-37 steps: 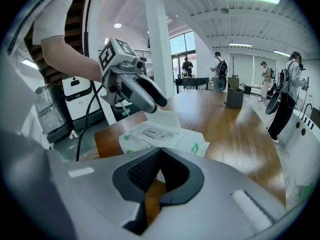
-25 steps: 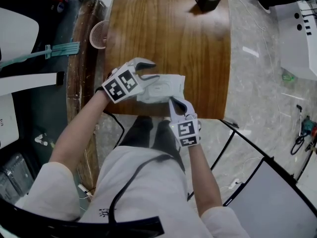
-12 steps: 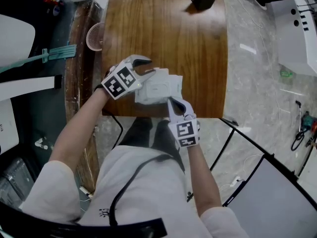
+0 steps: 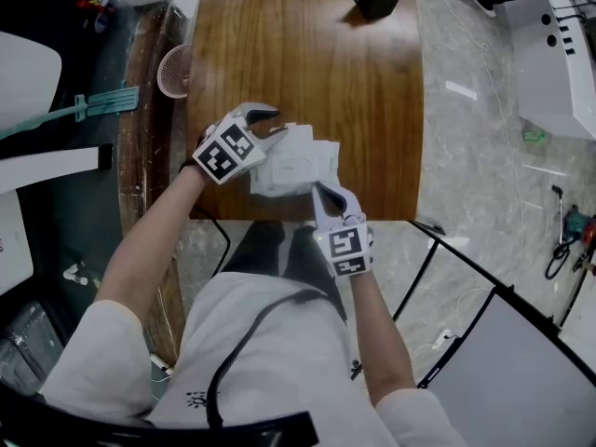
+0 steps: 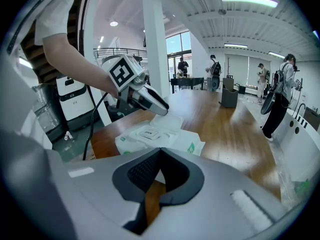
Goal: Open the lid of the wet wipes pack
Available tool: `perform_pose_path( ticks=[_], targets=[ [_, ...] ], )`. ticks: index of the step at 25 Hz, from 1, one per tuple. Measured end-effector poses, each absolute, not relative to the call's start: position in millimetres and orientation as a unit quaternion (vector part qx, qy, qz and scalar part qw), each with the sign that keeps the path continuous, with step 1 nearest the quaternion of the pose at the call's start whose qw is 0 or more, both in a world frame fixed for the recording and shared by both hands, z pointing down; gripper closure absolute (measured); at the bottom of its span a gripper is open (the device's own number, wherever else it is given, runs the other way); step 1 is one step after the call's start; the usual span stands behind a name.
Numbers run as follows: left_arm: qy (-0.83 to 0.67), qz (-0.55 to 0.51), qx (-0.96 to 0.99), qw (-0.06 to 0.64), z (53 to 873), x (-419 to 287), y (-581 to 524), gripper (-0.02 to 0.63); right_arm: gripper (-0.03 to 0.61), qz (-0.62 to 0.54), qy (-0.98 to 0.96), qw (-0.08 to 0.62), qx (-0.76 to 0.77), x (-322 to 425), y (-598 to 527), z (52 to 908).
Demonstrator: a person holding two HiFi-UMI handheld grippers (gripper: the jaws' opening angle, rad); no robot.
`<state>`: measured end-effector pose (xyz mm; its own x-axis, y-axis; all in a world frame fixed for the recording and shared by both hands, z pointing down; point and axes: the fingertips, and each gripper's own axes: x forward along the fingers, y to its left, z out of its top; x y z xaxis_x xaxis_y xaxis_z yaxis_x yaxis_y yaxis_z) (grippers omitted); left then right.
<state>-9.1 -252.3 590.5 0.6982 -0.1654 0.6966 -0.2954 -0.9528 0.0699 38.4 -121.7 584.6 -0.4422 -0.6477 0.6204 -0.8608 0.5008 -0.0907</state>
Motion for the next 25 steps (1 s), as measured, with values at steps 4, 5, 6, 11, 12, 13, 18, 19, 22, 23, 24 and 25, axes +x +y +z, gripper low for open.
perform_pose_path(
  ticks=[4,5,6,11,12,13,18,19,22,23,24,25],
  targets=[
    [-0.134,0.369,0.915,0.091,595,-11,-254,0.466,0.569,0.2,-0.824,0.263,0.46,39,-121,582],
    [-0.137,0.369,0.915,0.091,596,-11,-254,0.466,0.569,0.199,-0.824,0.263,0.46,40,-120,582],
    [-0.14,0.369,0.914,0.091,597,-12,-254,0.465,0.569,0.199,-0.824,0.264,0.46,40,-119,582],
    [-0.164,0.357,0.915,0.092,590,-15,-257,0.426,0.569,0.195,-0.826,0.262,0.459,42,-114,578],
    [-0.168,0.354,0.915,0.091,587,-16,-257,0.417,0.569,0.193,-0.827,0.262,0.458,42,-113,577],
    [-0.171,0.353,0.916,0.089,583,-16,-257,0.41,0.569,0.192,-0.828,0.261,0.457,43,-112,576],
    [-0.185,0.348,0.916,0.078,566,-17,-250,0.407,0.569,0.181,-0.835,0.252,0.454,44,-110,563],
    [-0.19,0.345,0.916,0.078,562,-17,-248,0.407,0.569,0.179,-0.837,0.25,0.453,44,-109,560],
    [-0.204,0.337,0.916,0.075,550,-17,-241,0.407,0.569,0.17,-0.842,0.243,0.451,45,-106,550],
    [-0.208,0.335,0.916,0.073,546,-17,-239,0.407,0.569,0.167,-0.843,0.241,0.45,45,-104,547],
    [-0.212,0.334,0.916,0.071,543,-17,-236,0.407,0.569,0.165,-0.845,0.239,0.449,46,-103,544],
    [-0.217,0.332,0.915,0.07,539,-17,-234,0.408,0.569,0.163,-0.847,0.237,0.448,46,-101,542]
  ],
)
